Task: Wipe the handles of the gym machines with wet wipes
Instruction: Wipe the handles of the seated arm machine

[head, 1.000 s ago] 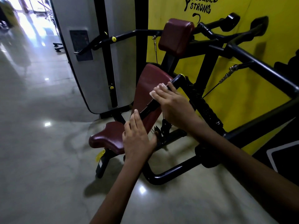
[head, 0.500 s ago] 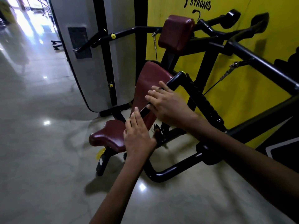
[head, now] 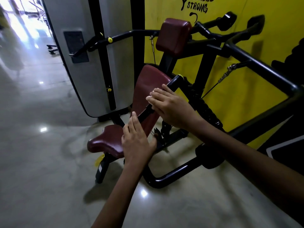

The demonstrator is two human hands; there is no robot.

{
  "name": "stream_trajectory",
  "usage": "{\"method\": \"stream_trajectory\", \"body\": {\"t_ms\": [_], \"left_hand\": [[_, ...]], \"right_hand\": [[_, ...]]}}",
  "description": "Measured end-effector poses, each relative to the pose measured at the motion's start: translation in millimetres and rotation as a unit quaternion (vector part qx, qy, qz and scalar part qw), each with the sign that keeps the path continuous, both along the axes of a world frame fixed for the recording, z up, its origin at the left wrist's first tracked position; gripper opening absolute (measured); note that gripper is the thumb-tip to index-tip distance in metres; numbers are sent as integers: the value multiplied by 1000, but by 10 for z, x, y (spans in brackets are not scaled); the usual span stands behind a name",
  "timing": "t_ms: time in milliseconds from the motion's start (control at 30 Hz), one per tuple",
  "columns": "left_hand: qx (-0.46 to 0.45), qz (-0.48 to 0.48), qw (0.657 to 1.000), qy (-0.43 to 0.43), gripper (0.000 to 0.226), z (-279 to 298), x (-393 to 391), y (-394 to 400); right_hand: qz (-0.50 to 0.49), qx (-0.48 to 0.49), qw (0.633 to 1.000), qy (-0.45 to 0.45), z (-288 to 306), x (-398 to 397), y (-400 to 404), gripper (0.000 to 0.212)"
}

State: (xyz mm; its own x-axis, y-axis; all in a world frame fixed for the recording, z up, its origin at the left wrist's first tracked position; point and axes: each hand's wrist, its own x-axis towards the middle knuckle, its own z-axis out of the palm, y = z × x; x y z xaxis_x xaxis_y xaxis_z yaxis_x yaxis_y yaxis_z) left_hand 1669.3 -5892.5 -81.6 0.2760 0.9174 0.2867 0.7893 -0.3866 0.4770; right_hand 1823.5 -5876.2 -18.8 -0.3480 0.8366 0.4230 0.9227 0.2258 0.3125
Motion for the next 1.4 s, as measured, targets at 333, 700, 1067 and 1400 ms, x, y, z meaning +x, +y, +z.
{"method": "stream_trajectory", "body": {"t_ms": [333, 700, 1067, 1400], "left_hand": [[14, 7, 1000, -9, 96, -18, 17, -1], [19, 8, 1000, 4, 94, -13, 24, 5], [70, 4, 991, 113, 90, 0, 110, 74], [140, -95, 983, 76, 85, 538, 705, 402]], "right_hand": [[-49, 35, 995, 82, 159, 226, 71, 49], [-39, 108, 986, 117, 101, 466, 75, 41], [31, 136, 983, 120, 35, 682, 105, 46], [-102, 162, 943, 273, 451, 1093, 9, 31]]}}
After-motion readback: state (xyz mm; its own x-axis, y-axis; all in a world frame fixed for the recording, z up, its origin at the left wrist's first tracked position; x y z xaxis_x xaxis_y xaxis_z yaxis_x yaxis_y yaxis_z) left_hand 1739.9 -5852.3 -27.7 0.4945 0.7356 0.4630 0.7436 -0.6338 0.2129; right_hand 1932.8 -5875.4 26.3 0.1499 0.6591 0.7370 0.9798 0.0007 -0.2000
